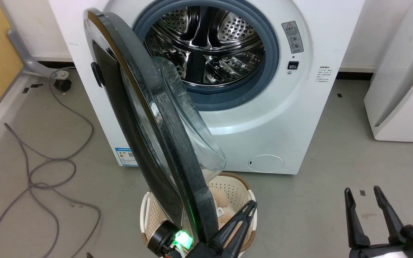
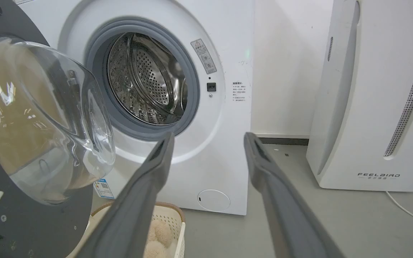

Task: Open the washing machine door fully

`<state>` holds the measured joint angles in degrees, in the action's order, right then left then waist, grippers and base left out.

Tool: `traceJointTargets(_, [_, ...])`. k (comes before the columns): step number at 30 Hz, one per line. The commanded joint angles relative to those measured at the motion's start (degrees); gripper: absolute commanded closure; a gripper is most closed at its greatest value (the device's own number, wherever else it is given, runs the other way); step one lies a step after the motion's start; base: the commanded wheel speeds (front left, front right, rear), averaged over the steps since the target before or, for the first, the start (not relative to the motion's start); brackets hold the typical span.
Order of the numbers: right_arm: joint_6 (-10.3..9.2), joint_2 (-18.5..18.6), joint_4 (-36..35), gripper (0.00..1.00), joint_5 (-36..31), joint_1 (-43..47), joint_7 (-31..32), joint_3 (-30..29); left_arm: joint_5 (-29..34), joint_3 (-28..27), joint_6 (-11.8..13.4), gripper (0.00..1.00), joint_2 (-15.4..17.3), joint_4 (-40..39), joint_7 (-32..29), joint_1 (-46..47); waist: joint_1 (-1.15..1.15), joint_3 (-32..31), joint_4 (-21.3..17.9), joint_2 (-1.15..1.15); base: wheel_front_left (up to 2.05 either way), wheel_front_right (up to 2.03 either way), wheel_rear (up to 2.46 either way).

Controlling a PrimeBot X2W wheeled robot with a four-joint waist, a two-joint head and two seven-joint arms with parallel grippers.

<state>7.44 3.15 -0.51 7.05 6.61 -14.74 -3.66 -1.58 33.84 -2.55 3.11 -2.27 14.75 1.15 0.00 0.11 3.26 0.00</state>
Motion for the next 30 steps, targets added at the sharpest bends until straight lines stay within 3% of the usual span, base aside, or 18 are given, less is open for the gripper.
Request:
traceJointTargets(1, [0.05,-0.3,0.0,0.00,-0.2,0.3,-0.3,0.0,-0.4,-0.5,0.4,1.00,0.3,0.9,0.3,0.1,0.00,0.0,0.0,0.00,0.00,0.00,0.00])
traceJointTargets(15, [0.05,-0.3,-0.1,0.00,-0.3,0.6,-0.3,-0.4,-1.7,-4.8,2.5,1.00,1.0,5.4,0.3,-0.3,0.00,-0.1,0.8,0.00,0.00,0.00,0.00])
traceJointTargets(30, [0.05,-0.3,0.2,0.00,1.2,1.1,-0.3,0.4,-1.5,-5.1,3.3,1.00,2.1,2.2,0.3,-3.8,0.00,-0.6,7.6,0.00,0.00,0.00,0.00])
